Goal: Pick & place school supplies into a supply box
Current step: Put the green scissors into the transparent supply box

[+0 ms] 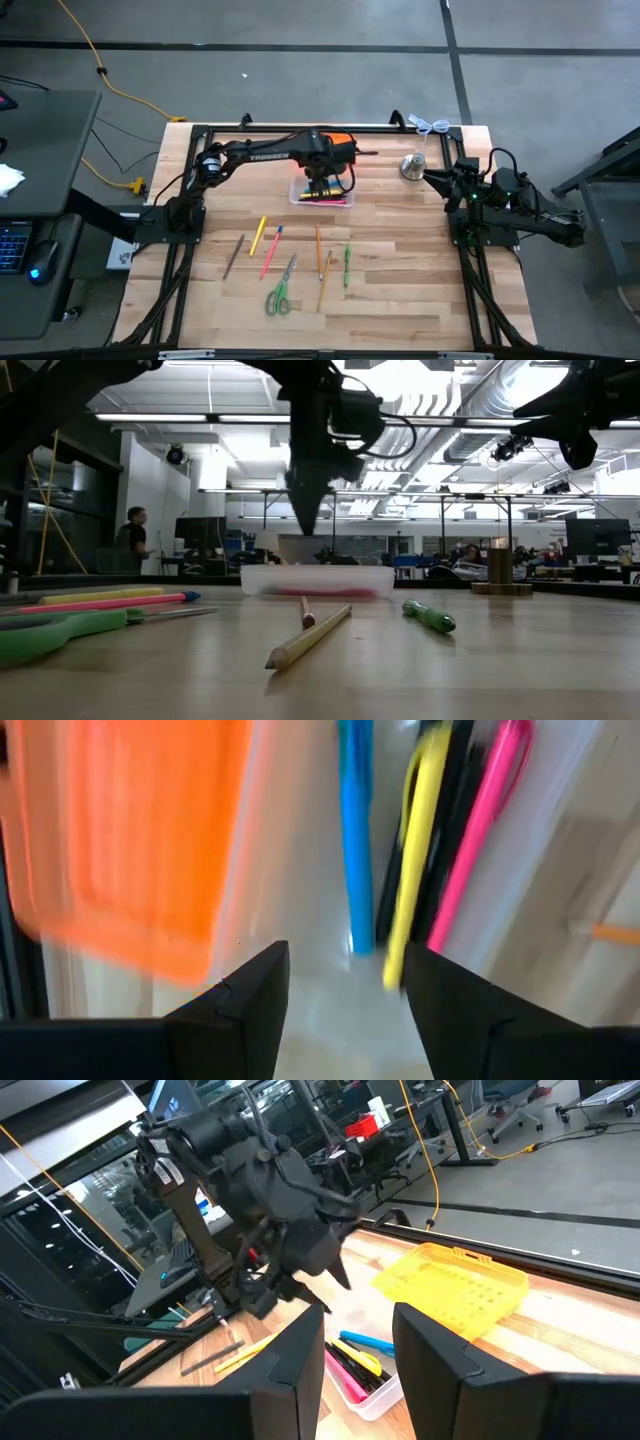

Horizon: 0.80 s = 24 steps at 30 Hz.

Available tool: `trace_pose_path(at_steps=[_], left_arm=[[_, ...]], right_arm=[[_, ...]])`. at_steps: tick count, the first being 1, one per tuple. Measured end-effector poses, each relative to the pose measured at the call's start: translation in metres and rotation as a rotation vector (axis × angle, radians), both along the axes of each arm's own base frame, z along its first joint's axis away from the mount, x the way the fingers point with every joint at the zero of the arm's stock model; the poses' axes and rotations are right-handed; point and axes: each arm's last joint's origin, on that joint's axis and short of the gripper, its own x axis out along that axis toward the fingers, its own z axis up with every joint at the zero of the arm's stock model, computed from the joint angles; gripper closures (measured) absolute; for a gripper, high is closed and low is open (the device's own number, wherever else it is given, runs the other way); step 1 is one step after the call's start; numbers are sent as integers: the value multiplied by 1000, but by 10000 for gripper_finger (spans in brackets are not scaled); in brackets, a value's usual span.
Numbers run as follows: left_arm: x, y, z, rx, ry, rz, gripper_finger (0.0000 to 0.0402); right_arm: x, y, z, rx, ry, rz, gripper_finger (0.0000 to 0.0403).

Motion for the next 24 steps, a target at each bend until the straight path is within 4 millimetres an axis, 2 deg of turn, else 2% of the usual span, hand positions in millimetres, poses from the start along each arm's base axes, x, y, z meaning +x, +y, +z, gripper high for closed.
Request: trace_pose_path(at_steps=[8, 11, 15, 24], left_arm=[[-22, -6, 12, -41, 177, 226, 196], [-24, -7, 14, -66, 150, 282, 201], [-28, -13, 27, -86, 109, 315, 204], [-39, -41, 57, -113, 11, 392, 202]], right_arm=[[0, 0, 0, 1, 0, 12, 304], [0, 1, 0, 2, 0, 25, 304], [0, 1, 0, 3, -1, 47, 304], [0, 1, 0, 3, 0, 52, 304]])
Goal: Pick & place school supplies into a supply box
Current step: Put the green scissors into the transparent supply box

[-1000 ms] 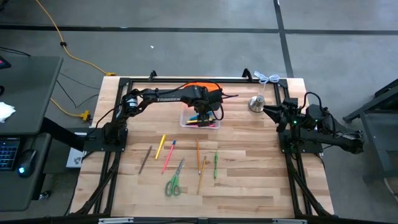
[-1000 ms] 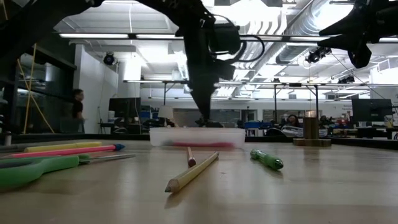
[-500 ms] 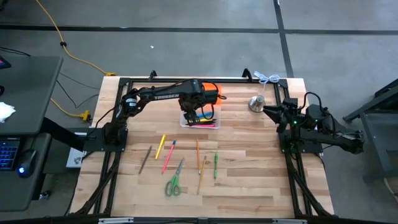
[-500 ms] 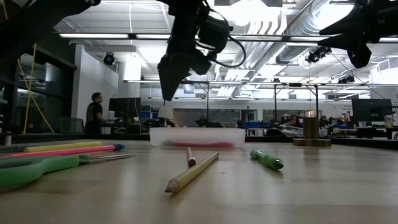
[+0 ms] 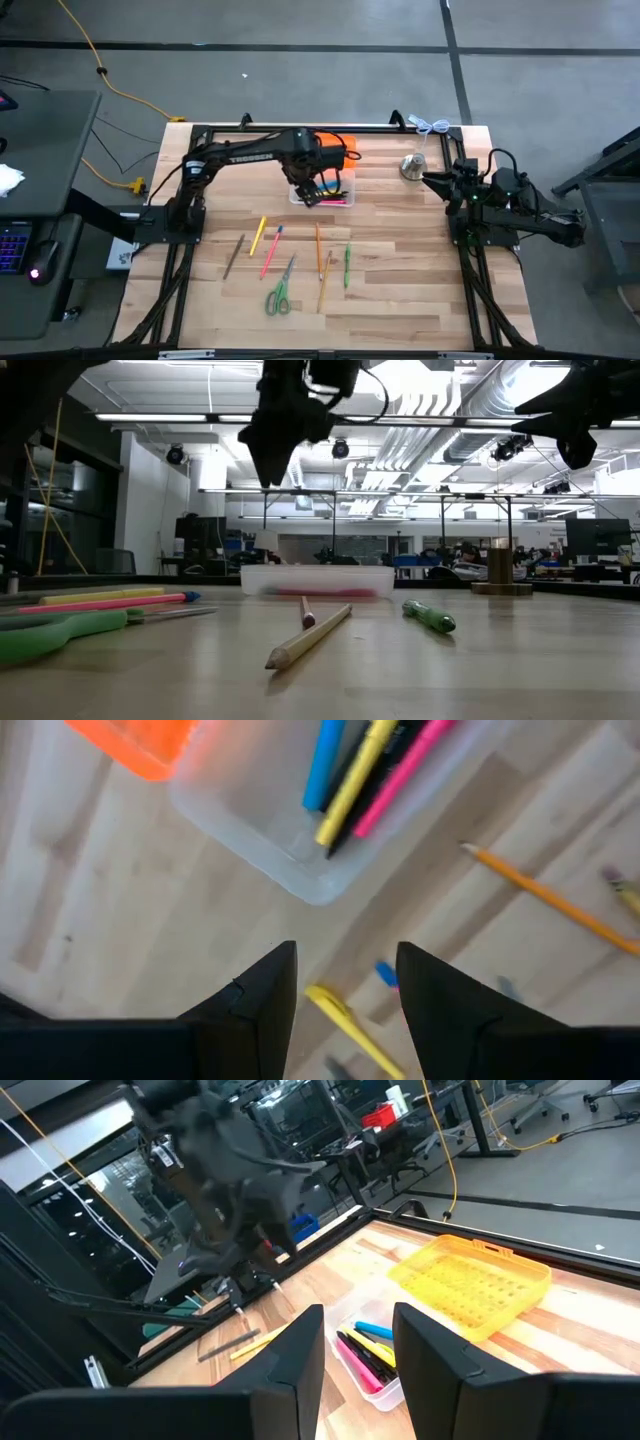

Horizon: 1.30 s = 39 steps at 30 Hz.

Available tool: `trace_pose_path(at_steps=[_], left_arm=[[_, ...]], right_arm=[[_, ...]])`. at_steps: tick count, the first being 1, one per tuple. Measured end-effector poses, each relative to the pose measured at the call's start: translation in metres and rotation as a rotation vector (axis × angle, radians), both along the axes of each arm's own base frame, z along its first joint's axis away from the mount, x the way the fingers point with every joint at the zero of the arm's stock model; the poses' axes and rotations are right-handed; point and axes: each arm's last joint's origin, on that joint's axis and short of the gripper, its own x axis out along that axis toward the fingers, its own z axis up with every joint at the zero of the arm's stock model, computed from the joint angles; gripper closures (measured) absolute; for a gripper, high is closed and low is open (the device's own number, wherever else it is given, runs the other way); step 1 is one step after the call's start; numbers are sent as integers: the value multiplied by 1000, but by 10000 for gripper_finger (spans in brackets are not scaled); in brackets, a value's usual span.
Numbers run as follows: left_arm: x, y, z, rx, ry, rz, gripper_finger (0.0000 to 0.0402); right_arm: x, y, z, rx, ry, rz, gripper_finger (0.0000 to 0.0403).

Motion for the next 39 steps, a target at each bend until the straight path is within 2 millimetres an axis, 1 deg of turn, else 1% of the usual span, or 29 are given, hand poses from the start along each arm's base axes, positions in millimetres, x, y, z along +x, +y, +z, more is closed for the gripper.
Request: trace_pose_path(at_steps=[6, 12, 21, 29, 39], left_arm=[[-3, -25, 11, -55, -48, 46, 202], [-1, -51, 12, -122, -55, 97, 202], [-2, -99, 12, -135, -55, 198, 202], [-9, -145, 12, -143, -52, 289, 202], [-21, -191, 11, -145, -46, 369, 202]], right_arm=[[0, 0, 0, 0, 0, 0, 304], [0, 0, 0, 0, 1, 5, 304], [0, 2, 0, 4, 0, 57, 304], [1, 2, 0, 6, 0, 87, 304], [1, 2, 0, 6, 0, 88, 304]])
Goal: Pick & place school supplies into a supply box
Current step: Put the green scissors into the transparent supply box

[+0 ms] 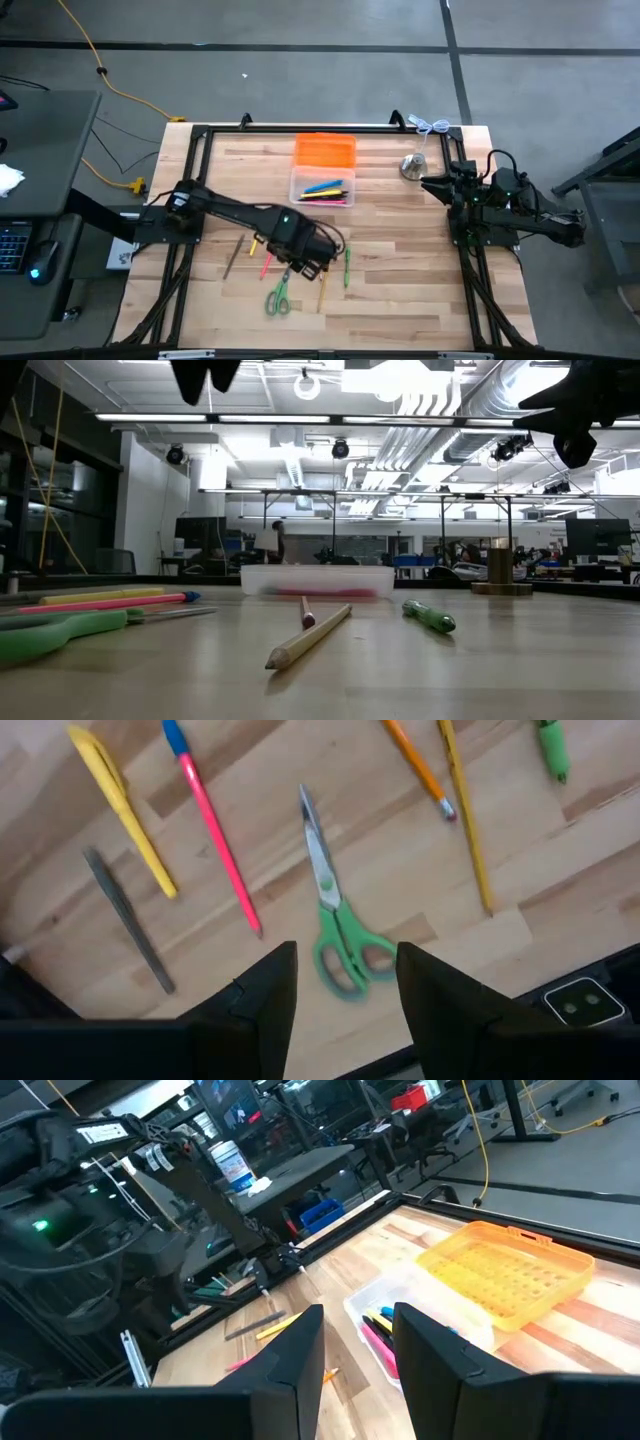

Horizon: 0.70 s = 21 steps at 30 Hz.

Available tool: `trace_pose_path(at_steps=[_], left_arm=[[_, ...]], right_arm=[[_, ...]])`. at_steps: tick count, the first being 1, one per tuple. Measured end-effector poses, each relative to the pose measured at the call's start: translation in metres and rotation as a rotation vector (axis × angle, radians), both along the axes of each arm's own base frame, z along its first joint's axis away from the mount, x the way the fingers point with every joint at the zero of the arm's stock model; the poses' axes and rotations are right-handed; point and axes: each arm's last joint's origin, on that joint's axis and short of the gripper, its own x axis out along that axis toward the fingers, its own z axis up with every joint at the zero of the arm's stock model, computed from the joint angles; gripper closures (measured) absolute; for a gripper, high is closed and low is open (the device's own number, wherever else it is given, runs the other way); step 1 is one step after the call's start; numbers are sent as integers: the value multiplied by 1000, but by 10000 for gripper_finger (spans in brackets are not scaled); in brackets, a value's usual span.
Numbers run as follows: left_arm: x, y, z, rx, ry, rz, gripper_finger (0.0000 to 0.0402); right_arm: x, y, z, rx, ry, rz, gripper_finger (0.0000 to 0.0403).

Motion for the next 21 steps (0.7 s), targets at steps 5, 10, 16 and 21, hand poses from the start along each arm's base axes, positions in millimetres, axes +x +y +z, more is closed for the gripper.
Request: trace_pose_path(at_steps=[5, 10, 16, 21], left_arm=[[-8, -21, 0, 18, -4, 50, 202], [-14, -45, -7, 3, -22, 96, 202], [-19, -73, -21, -43, -53, 143, 202], [-24, -92, -40, -78, -57, 178, 202]], right_arm=[[0, 0, 0, 0, 0, 0, 304], [0, 0, 0, 0, -1, 1, 304], [0, 0, 0, 1, -2, 9, 304], [0, 0, 0, 1, -2, 10, 304]])
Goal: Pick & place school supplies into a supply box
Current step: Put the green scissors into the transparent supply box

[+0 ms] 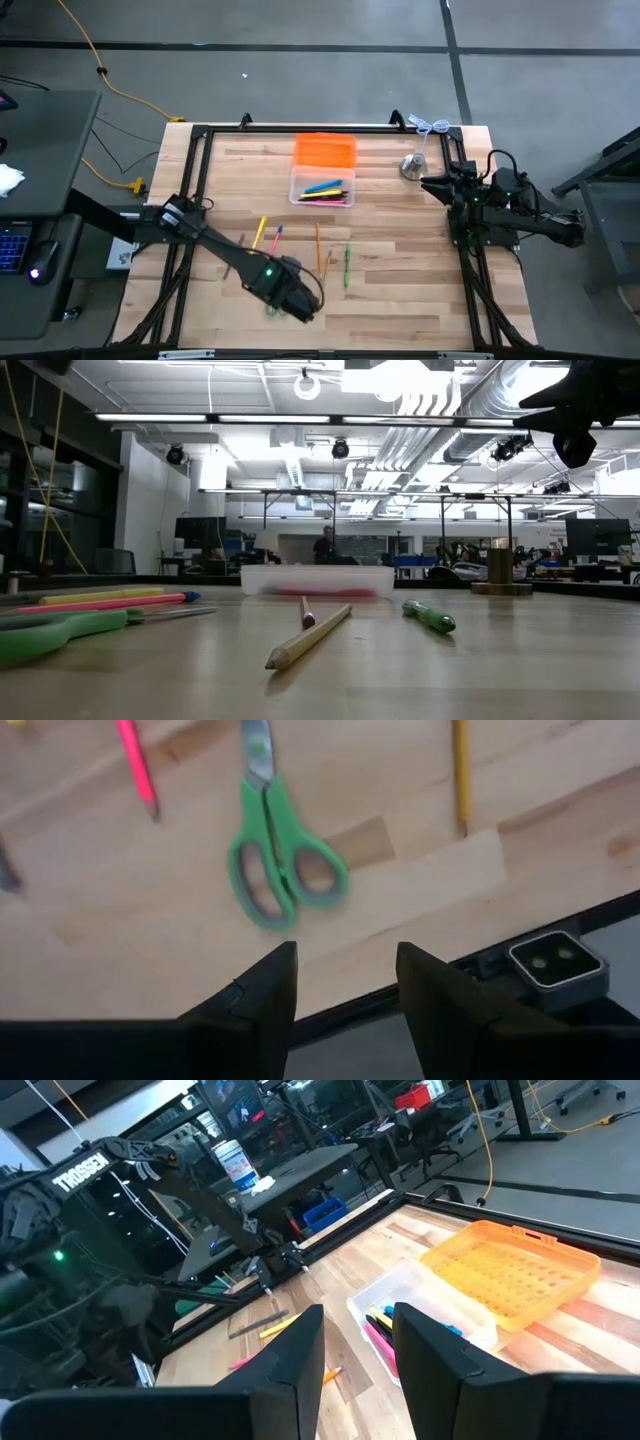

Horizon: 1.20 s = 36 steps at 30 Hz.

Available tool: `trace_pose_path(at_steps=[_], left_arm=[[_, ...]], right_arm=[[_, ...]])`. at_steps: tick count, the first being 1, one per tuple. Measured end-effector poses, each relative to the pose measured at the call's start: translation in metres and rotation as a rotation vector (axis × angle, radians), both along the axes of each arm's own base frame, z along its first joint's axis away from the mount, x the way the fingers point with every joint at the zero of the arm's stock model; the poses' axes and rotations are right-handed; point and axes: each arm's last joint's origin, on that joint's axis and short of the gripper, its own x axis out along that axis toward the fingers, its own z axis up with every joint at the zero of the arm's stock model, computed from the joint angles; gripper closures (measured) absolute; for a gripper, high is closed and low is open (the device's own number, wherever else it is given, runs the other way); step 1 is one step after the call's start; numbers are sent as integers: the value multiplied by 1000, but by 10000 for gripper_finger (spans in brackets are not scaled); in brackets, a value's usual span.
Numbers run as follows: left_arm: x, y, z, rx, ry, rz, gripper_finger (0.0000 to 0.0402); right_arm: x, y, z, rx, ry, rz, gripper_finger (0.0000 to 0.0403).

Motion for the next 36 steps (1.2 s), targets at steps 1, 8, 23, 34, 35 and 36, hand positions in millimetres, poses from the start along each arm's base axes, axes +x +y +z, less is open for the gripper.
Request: trace_pose_path(at_steps=[1, 8, 23, 34, 35, 36], left_arm=[[-2, -3, -4, -6, 5, 8, 202], [-9, -18, -28, -24, 10, 47, 202], [-15, -13, -83, -22, 32, 83, 202], [-18, -10, -98, -9, 24, 107, 202], [-18, -10, -98, -11, 20, 108, 202], [-17, -10, -99, -12, 19, 110, 202]], right_arm=[[0, 0, 0, 0, 0, 0, 304], [0, 0, 0, 0, 0, 0, 304], [0, 1, 0, 3, -1, 48, 304], [0, 1, 0, 3, -1, 50, 304], [0, 1, 0, 3, -1, 50, 304], [0, 1, 0, 3, -1, 50, 304]])
